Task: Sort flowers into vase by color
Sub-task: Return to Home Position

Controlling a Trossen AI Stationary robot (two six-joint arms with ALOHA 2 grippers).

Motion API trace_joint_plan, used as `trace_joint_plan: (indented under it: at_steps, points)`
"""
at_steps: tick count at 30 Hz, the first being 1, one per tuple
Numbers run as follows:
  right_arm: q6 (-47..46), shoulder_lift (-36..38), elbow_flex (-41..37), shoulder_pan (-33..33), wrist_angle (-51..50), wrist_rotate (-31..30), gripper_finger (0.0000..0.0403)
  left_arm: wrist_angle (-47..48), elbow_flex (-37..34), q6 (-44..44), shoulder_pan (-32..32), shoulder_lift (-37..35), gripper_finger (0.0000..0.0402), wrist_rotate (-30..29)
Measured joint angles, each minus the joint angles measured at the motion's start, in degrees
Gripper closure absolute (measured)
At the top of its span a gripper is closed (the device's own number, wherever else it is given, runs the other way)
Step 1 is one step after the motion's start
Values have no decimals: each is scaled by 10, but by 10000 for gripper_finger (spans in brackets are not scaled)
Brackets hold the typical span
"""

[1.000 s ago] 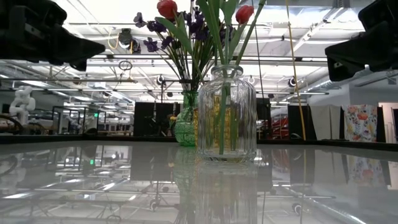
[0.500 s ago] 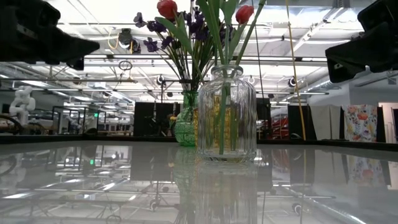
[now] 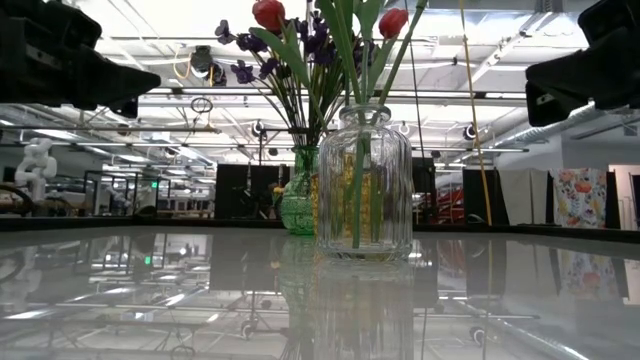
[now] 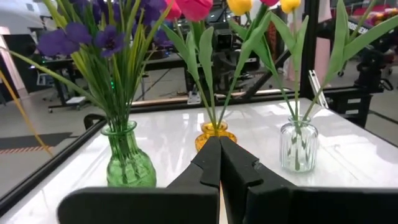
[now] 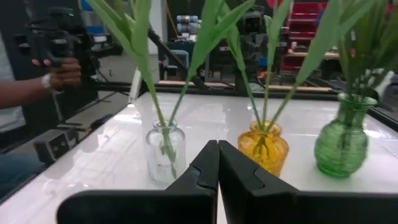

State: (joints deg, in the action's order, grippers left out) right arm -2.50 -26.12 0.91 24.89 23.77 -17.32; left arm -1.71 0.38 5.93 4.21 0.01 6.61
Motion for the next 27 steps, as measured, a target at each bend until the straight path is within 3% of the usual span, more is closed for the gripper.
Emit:
trace_joint_plan:
  at_steps: [5,13,27]
  points:
    - [-2,16,0,-8,-16,38,403,0,0,-11,0,0,401,0]
    - [-13,52,0,-34,-70,44,403,1,0,-26,-1,4,397,0]
    - [-2,110,0,-125,-116,157,403,3,-1,-26,-1,4,385,-8]
